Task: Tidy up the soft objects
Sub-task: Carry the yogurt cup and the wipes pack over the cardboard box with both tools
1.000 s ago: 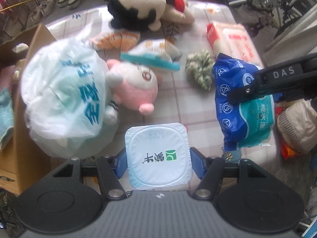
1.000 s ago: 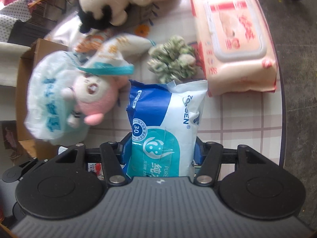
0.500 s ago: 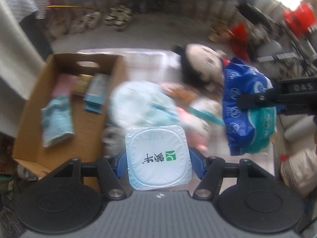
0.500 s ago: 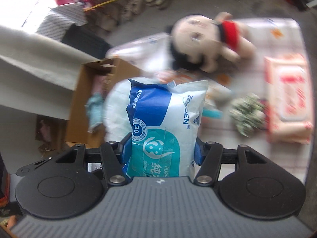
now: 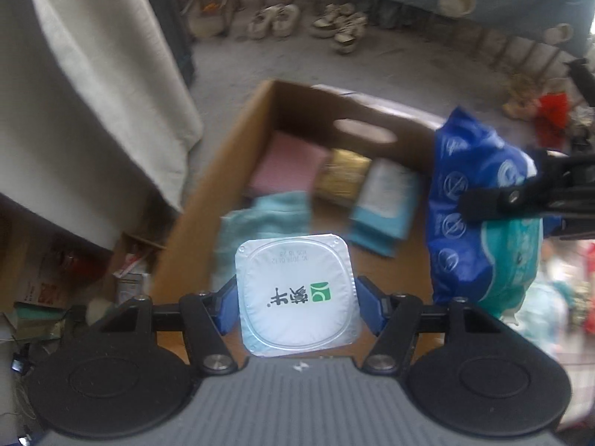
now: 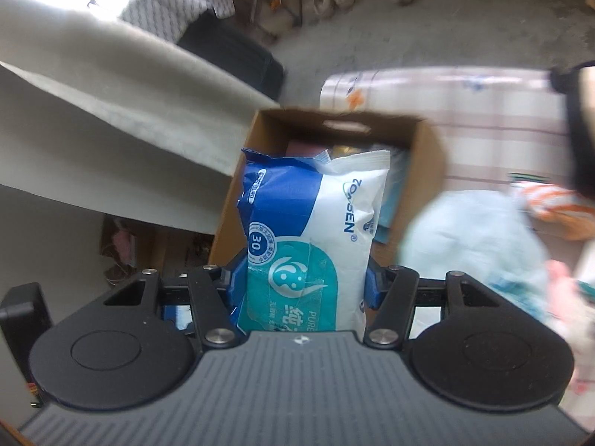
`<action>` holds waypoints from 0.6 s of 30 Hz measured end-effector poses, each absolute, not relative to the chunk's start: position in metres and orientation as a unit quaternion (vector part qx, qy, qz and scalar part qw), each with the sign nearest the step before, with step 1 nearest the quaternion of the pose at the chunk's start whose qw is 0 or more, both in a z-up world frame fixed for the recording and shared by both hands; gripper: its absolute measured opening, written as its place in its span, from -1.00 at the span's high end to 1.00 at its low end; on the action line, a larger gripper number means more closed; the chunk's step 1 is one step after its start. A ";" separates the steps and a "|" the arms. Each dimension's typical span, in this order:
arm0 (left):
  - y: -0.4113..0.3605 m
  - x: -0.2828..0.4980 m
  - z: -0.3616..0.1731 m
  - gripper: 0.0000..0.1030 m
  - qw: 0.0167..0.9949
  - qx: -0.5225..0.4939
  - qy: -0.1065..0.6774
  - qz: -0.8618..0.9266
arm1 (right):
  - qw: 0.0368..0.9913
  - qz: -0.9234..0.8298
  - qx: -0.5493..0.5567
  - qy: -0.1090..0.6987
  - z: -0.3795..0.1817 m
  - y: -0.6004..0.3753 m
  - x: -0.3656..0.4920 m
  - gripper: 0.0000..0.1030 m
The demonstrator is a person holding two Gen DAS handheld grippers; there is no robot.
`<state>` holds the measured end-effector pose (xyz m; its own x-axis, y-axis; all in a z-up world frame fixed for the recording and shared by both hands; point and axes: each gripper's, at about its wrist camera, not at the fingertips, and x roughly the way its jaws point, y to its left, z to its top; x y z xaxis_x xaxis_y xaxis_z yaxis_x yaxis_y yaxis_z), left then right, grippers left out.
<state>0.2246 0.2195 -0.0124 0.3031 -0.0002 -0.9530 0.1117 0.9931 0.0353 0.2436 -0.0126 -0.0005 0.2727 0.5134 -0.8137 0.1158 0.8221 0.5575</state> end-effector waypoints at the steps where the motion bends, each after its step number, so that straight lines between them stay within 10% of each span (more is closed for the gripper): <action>1: 0.231 0.231 -0.019 -0.26 0.805 0.049 0.591 -0.030 | 0.746 0.126 0.261 0.599 -0.014 0.003 0.254 -0.10; 18: 0.316 0.268 -0.051 -0.26 0.801 0.019 0.596 -0.054 | 0.690 0.003 0.148 0.709 -0.177 0.139 0.304 -0.15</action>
<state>0.2678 0.3162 -0.0513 0.2842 -0.0643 -0.9566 0.1087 0.9935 -0.0345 0.3041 0.1391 -0.1766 -0.0049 0.2129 -0.9771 0.2058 0.9564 0.2073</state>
